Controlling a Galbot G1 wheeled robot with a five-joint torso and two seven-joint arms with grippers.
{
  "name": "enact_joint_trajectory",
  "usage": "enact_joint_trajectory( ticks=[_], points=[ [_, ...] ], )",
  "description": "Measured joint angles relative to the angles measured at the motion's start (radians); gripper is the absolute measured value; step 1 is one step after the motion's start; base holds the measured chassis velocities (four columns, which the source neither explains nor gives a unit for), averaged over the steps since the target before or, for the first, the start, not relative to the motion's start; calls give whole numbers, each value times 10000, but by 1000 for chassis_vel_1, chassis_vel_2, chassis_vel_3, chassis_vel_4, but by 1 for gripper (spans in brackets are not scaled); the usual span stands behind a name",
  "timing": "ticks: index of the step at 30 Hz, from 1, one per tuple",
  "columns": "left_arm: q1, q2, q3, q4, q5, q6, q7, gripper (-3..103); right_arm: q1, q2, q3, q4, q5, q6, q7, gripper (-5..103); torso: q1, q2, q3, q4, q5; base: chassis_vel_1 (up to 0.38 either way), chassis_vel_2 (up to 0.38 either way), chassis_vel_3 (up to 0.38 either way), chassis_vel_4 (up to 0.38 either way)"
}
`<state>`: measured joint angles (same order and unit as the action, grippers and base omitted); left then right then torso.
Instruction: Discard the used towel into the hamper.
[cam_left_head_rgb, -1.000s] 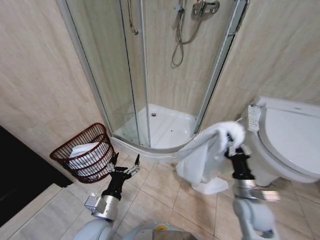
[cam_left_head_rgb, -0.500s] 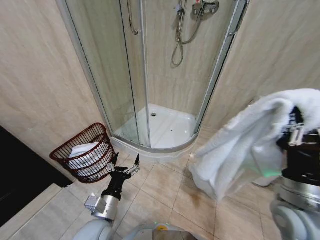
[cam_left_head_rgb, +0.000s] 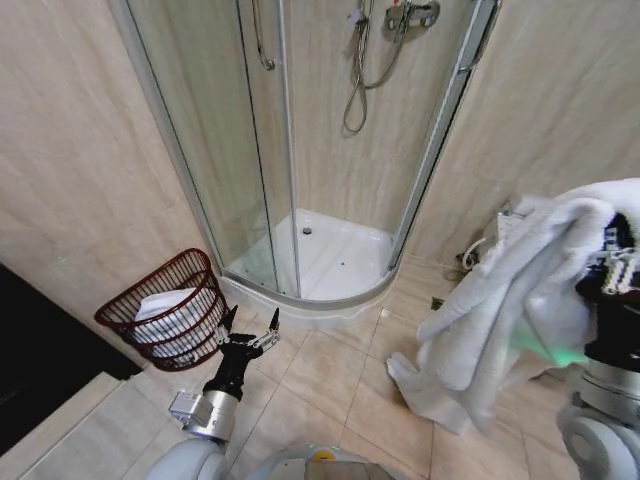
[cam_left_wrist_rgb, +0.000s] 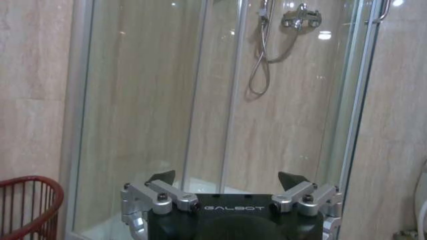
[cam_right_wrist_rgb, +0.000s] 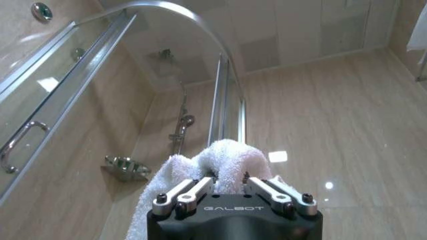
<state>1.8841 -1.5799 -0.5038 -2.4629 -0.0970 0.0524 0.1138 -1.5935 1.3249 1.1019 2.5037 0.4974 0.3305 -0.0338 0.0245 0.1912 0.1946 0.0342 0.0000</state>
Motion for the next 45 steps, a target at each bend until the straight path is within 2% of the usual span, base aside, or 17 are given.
enact_joint_trajectory(
  ticks=[6,16,26,45],
  points=[
    [0,0,0,0,0,0,0,100,64,-61,31,-12,6,211,-90,10,50,179,113,-2,0,-22,31,25,-4],
    [0,0,0,0,0,0,0,100,266,-321,221,-26,111,352,-110,10,186,657,456,-3,3,6,-2,-3,0],
    [0,0,0,0,0,0,0,100,505,-939,1416,-30,723,352,-115,10,327,1091,743,-2,0,0,0,0,0],
    [0,0,0,0,0,0,0,100,366,-699,1677,-37,744,539,-200,10,580,1841,1243,-2,0,0,0,0,0]
  ],
)
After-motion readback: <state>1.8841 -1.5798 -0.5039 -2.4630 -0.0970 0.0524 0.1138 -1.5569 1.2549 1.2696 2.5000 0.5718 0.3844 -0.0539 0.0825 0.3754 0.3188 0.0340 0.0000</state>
